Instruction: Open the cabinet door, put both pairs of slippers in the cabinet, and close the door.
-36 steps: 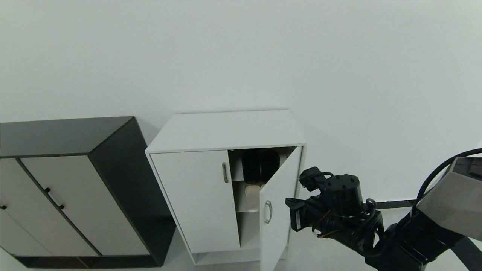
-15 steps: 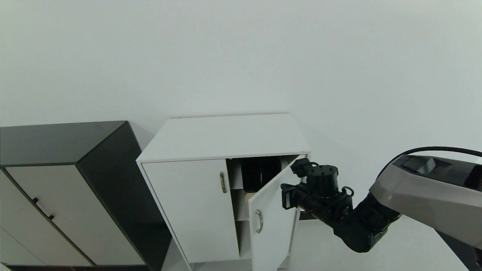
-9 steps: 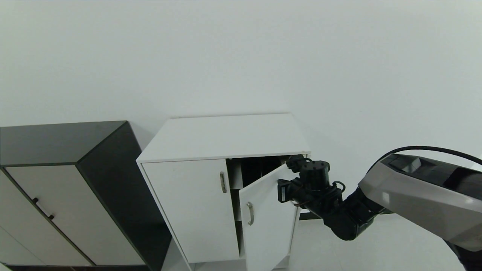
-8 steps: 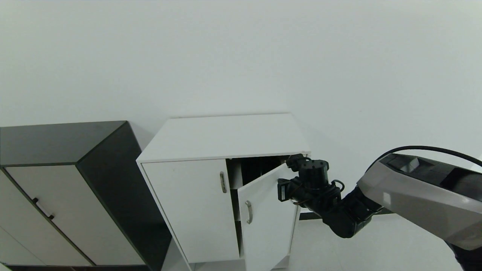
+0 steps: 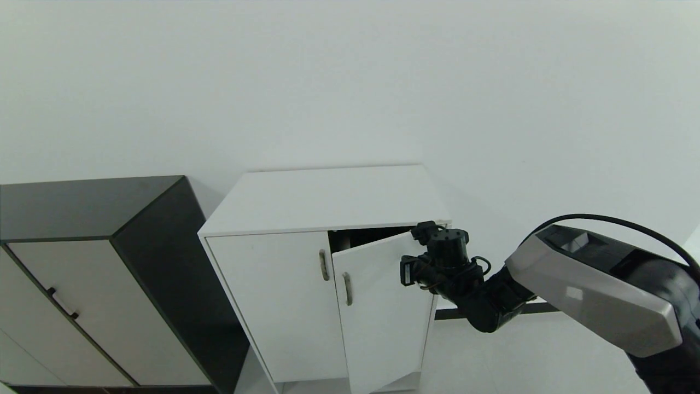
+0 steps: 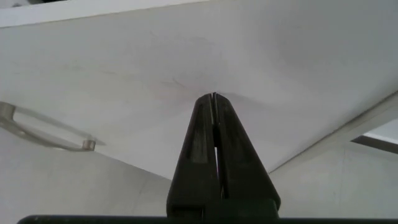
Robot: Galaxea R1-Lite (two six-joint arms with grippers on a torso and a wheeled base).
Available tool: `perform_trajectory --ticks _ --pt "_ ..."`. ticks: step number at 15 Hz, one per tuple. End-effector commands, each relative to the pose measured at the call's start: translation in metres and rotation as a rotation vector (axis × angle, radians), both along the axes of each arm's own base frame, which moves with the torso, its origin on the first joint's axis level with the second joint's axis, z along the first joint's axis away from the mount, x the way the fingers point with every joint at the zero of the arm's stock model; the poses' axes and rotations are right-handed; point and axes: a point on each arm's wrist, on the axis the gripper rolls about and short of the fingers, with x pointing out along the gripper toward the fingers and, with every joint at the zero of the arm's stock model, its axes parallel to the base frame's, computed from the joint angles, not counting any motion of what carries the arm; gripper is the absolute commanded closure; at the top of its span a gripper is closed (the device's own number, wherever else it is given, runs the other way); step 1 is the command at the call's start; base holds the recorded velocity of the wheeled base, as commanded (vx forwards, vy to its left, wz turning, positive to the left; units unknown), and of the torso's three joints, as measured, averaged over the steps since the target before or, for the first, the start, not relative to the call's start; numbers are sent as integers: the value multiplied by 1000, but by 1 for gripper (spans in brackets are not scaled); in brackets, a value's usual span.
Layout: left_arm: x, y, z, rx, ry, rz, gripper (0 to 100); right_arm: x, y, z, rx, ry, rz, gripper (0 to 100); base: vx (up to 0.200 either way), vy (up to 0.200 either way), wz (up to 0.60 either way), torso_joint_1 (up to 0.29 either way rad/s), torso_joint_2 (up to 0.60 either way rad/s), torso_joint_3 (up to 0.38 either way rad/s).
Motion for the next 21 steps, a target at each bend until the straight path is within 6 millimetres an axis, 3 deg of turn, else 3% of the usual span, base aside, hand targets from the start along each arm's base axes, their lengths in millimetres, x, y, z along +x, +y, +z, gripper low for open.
perform_trajectory --ticks 1,6,21 --pt "0 0 0 -1 1 0 100 4 2 -4 0 -3 -1 100 0 0 0 0 0 0" --pt "0 0 0 -1 1 0 100 11 4 3 3 -8 -12 100 0 0 0 0 0 0" --pt "0 0 0 -1 1 0 100 29 -1 -4 -23 -33 -31 100 0 0 0 0 0 0"
